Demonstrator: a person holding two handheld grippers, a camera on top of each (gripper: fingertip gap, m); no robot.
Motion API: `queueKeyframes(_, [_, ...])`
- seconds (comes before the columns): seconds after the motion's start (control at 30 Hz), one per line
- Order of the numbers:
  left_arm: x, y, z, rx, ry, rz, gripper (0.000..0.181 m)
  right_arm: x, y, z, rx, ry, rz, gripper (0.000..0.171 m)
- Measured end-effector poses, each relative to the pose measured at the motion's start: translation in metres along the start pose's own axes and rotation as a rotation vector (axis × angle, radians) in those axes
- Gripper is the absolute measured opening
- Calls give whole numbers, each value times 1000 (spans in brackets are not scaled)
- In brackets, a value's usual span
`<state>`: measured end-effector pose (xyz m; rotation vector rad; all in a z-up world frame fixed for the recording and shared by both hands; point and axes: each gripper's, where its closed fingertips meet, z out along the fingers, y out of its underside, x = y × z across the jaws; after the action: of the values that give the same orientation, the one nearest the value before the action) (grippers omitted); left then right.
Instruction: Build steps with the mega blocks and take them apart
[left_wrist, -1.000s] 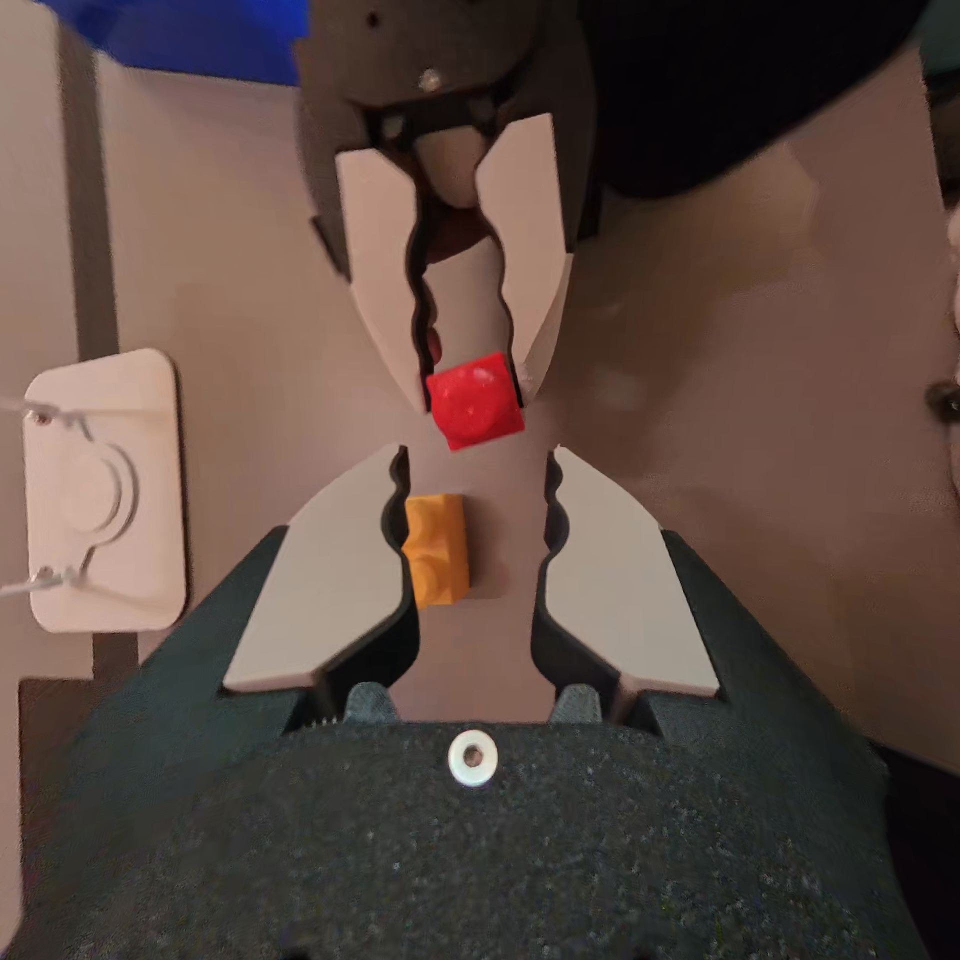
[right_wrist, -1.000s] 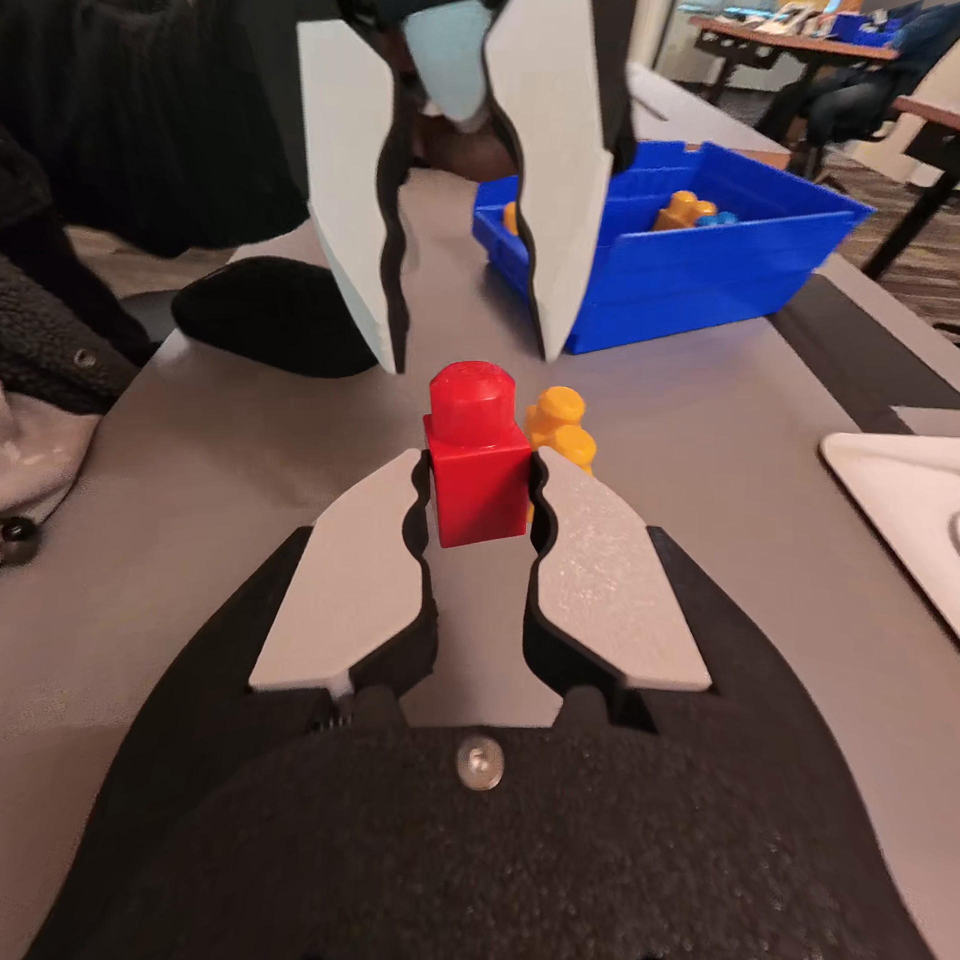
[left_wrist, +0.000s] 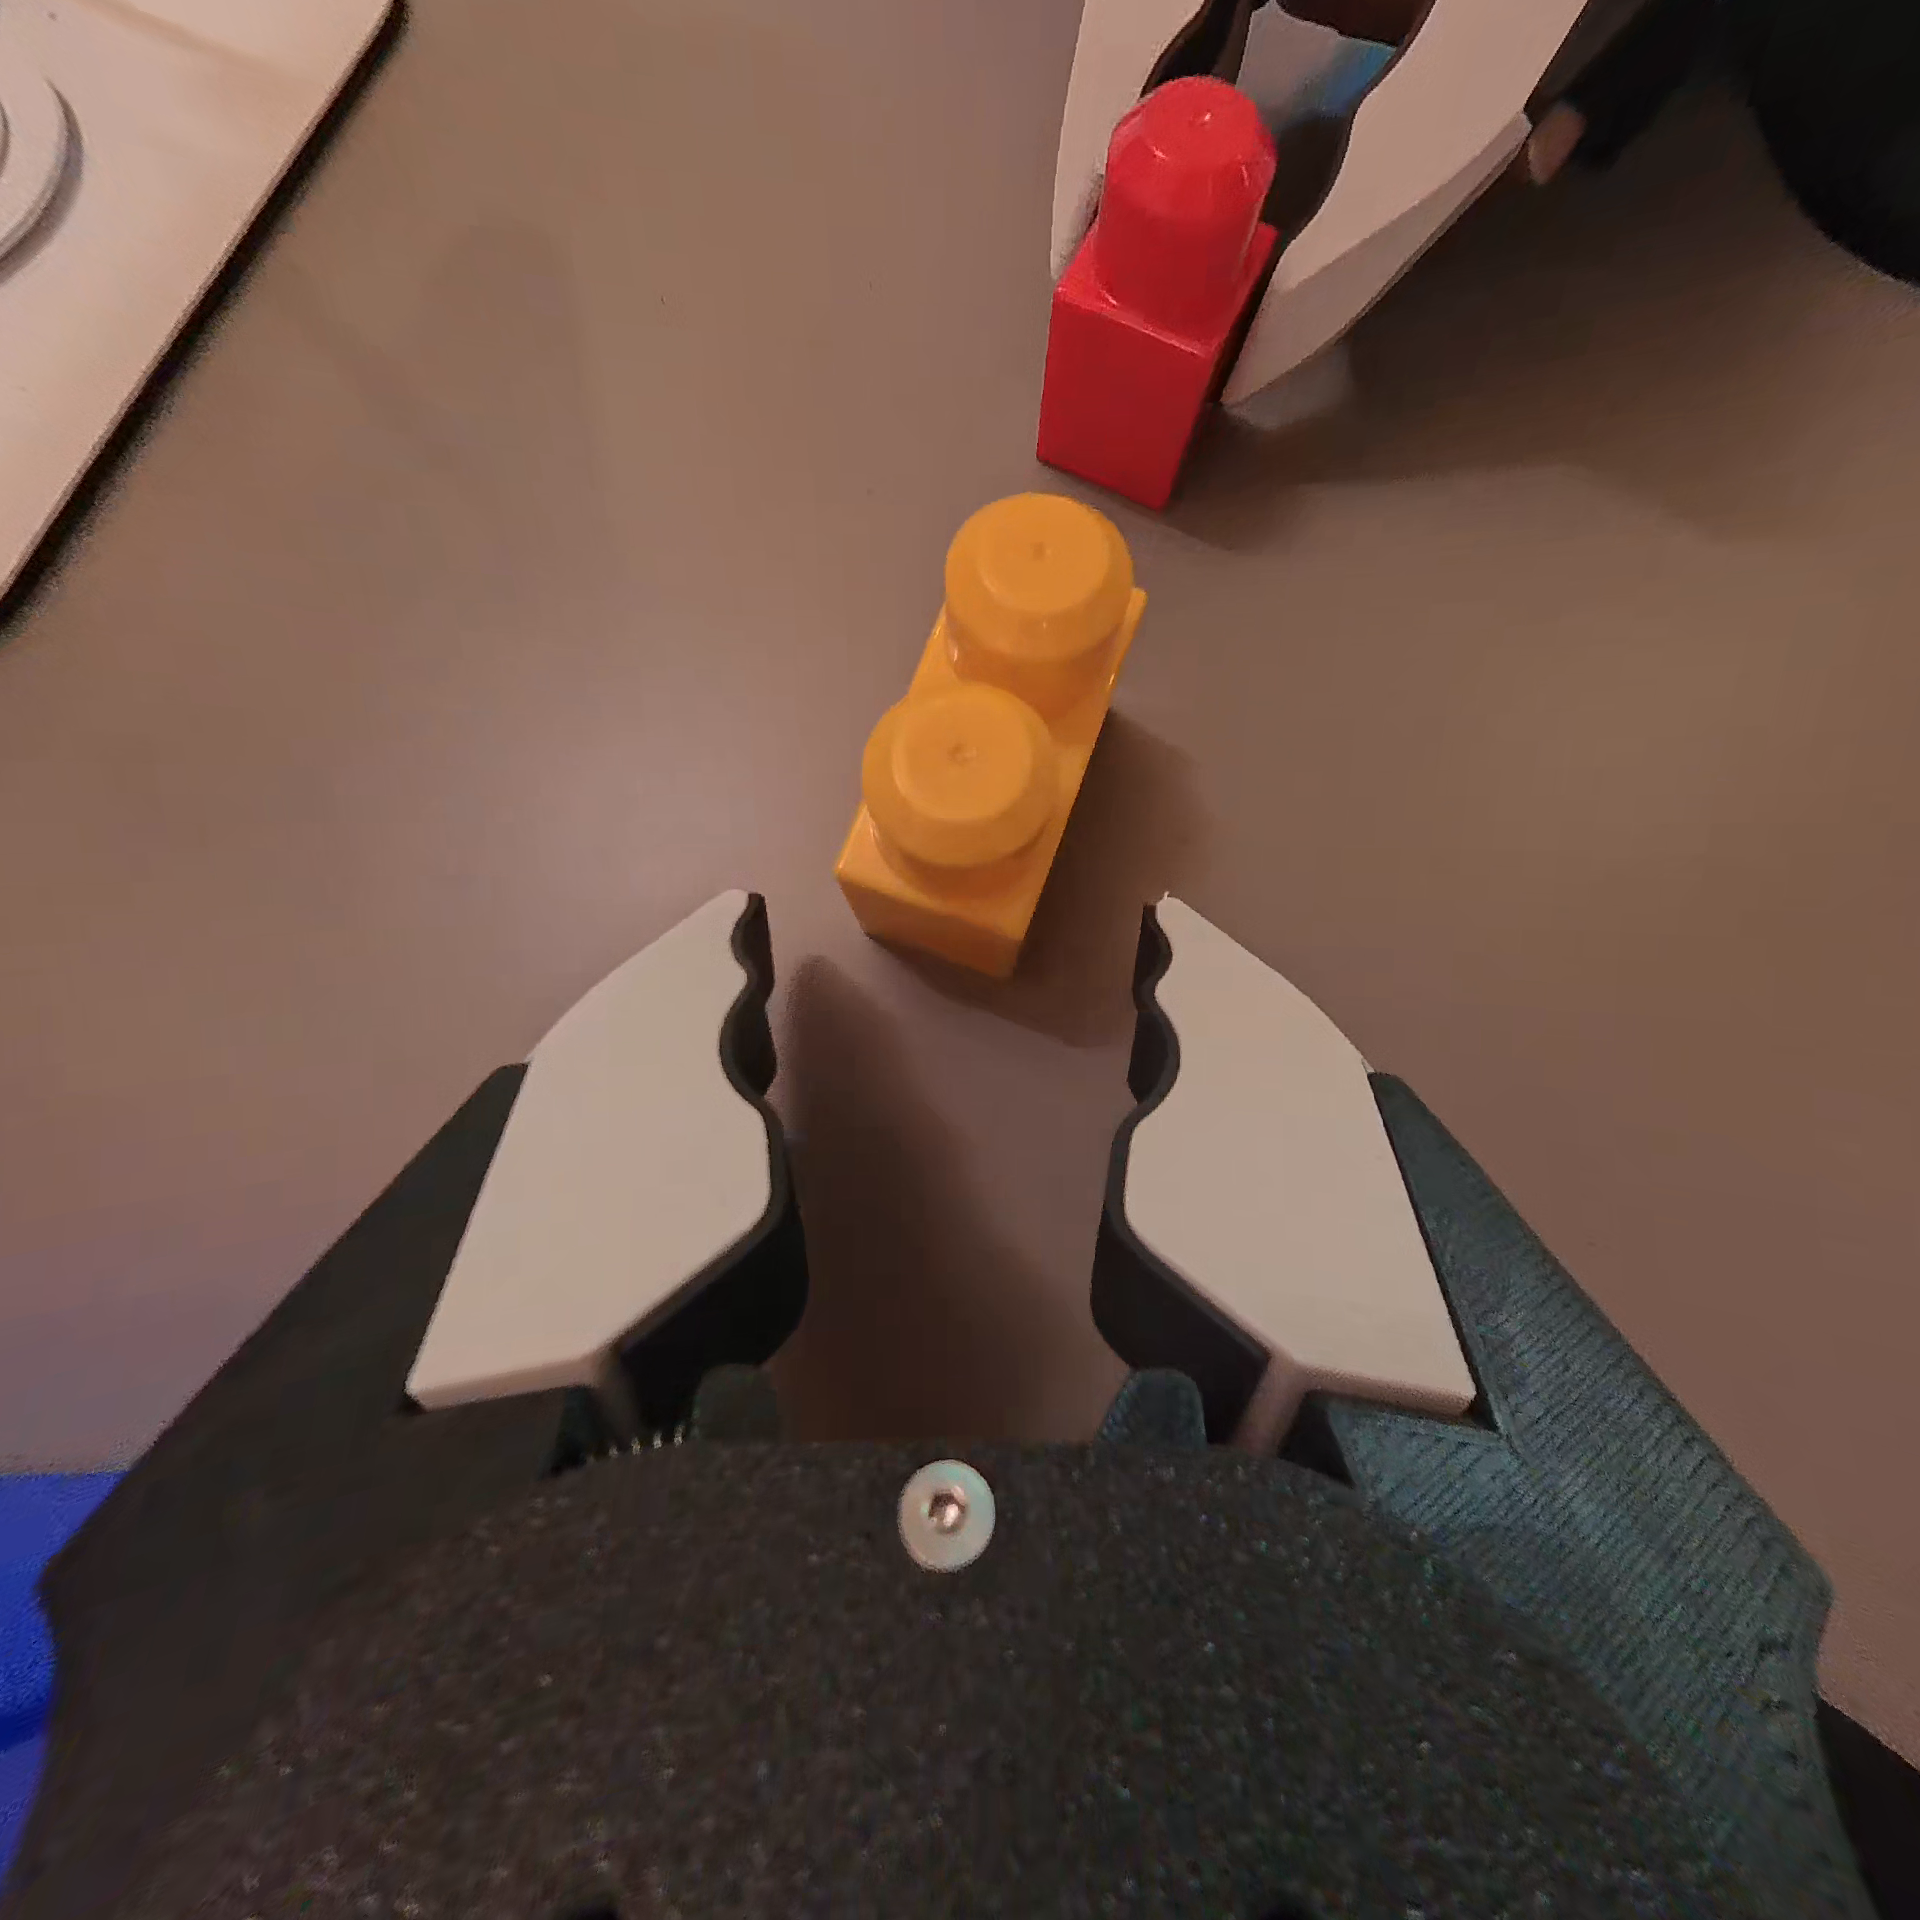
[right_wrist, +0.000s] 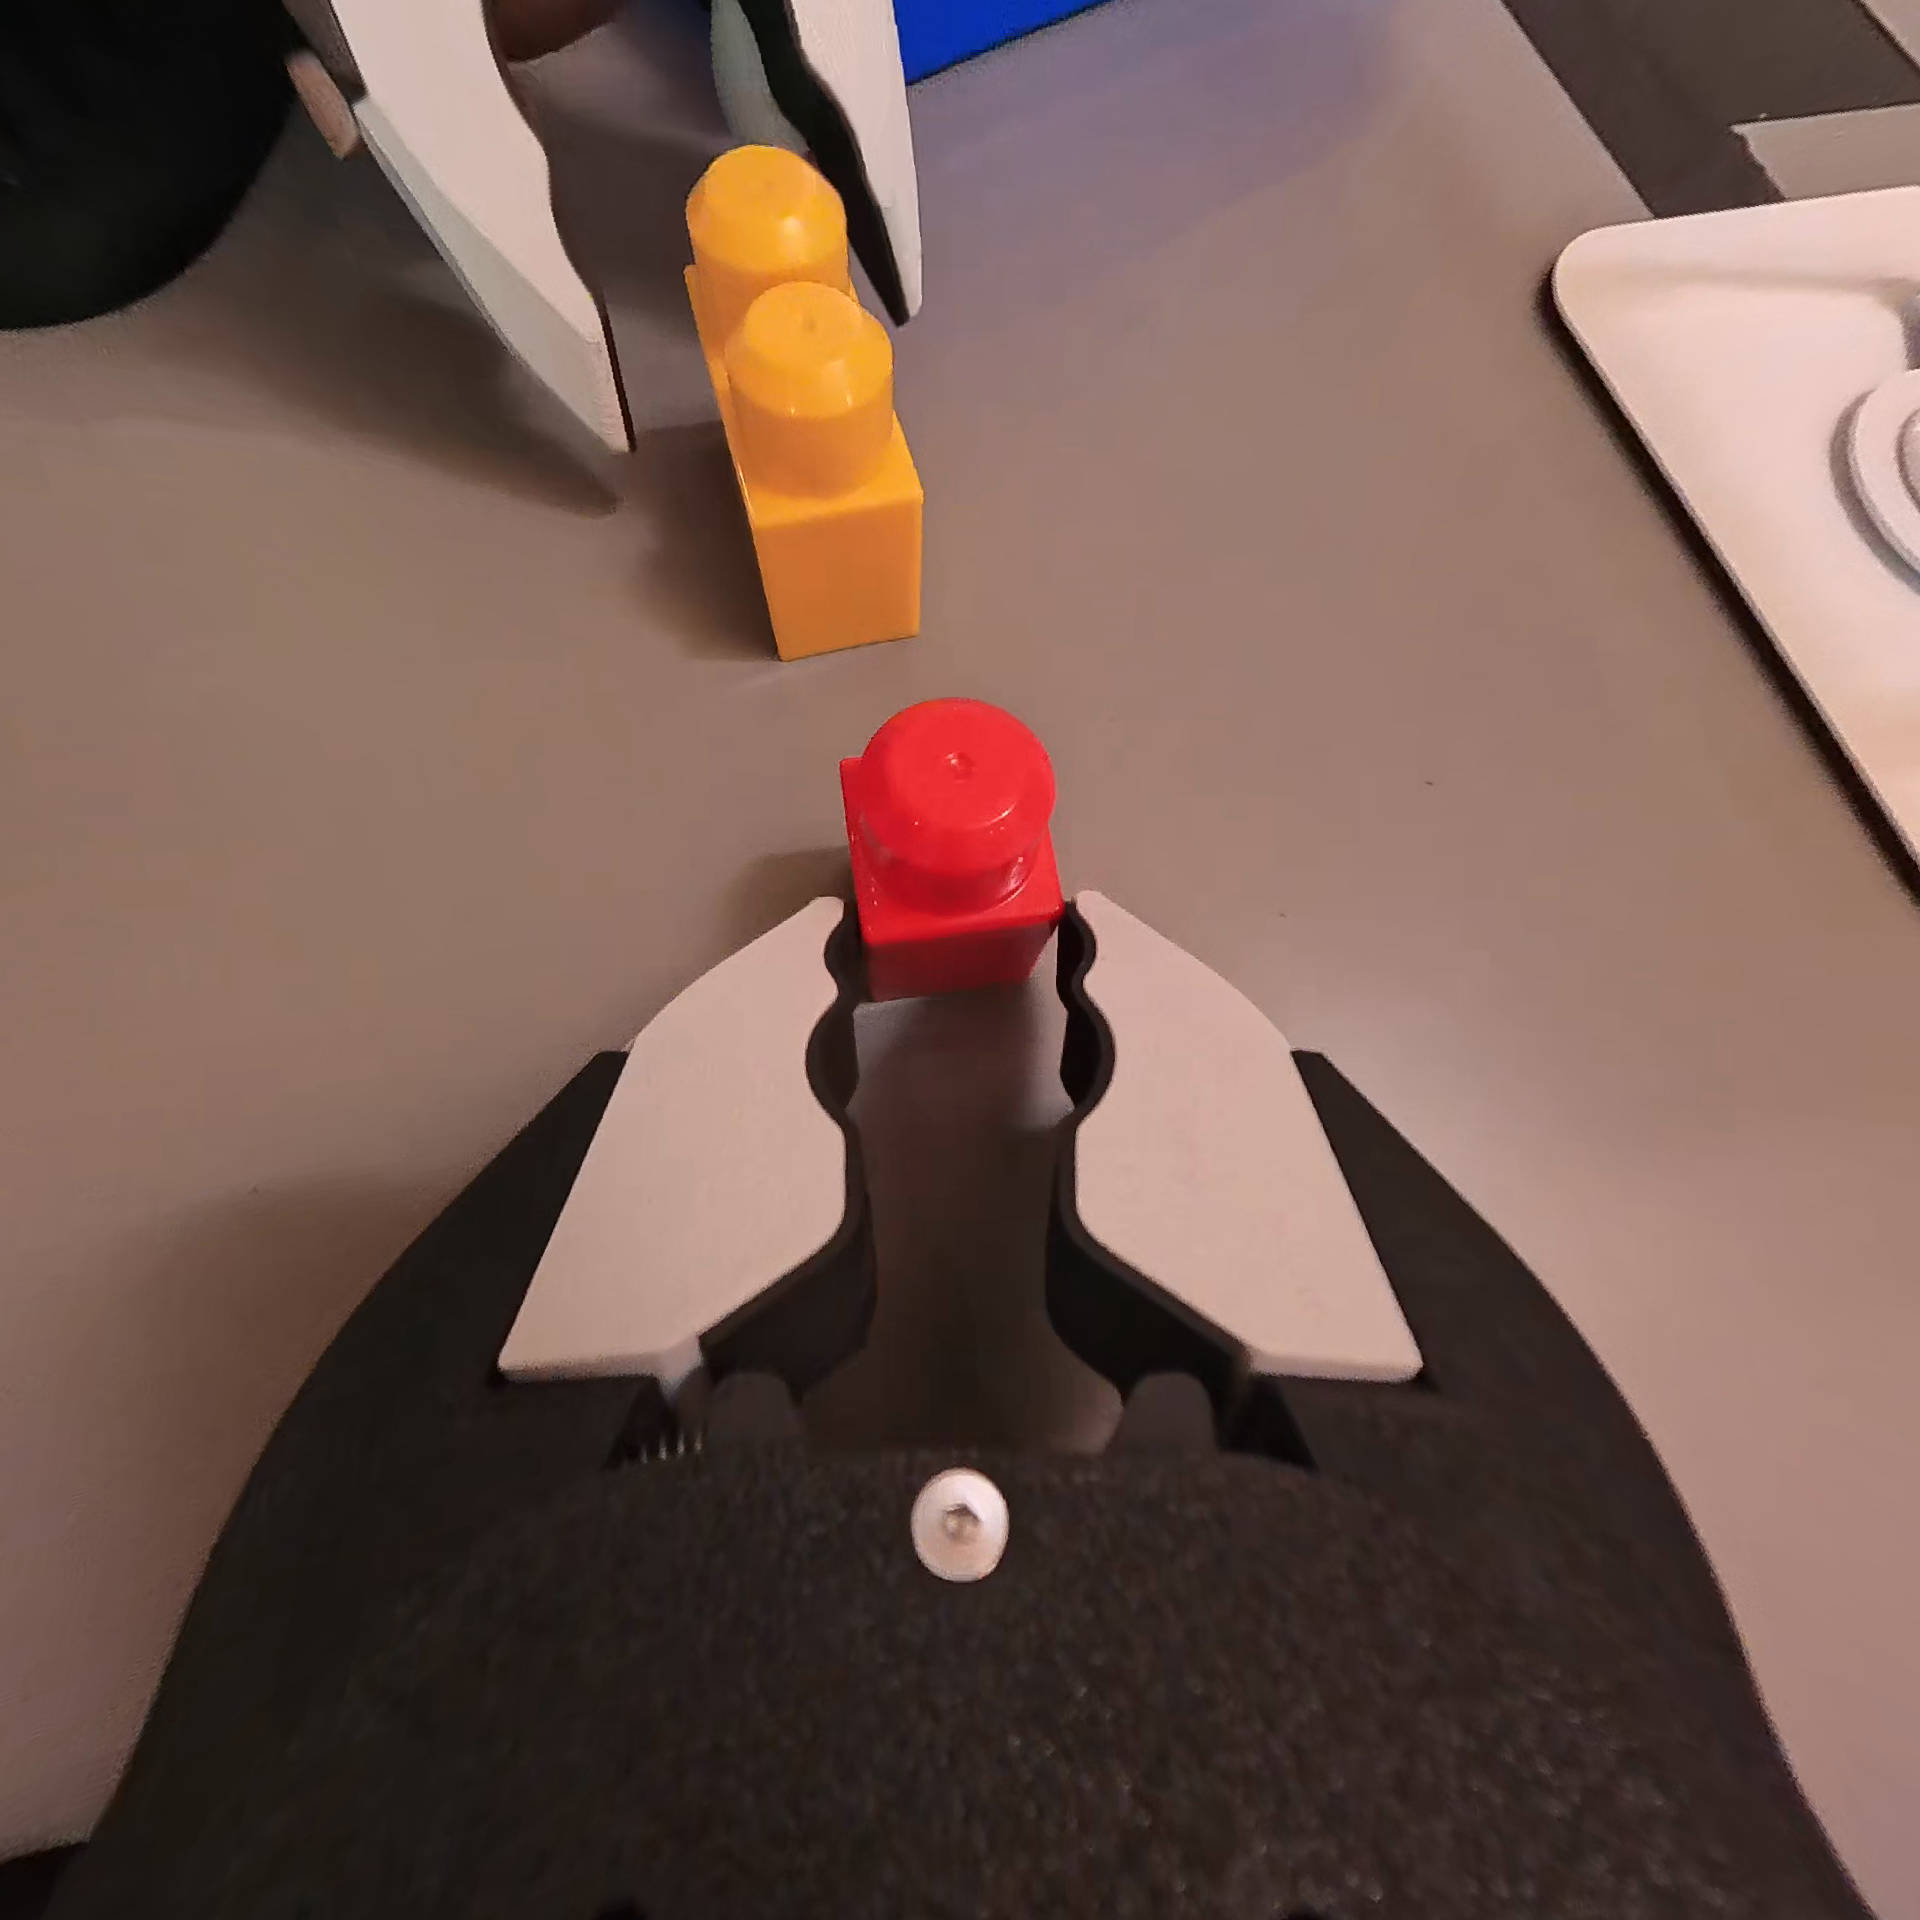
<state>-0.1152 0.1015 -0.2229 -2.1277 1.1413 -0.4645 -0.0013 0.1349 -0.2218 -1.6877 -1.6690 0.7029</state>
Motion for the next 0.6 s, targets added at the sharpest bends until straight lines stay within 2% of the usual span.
queueKeyframes(0.33, [0, 3, 14, 14, 2, 4, 62, 1, 4, -1, -31, 5, -5, 39])
queueKeyframes(0.47, [1, -2, 18, 40, -22, 35, 42, 3, -1, -7, -8, 8, 1, 47])
queueKeyframes(0.6, [5, -7, 18, 54, -23, 84, 40, 6, -11, -18, 43, 17, 6, 53])
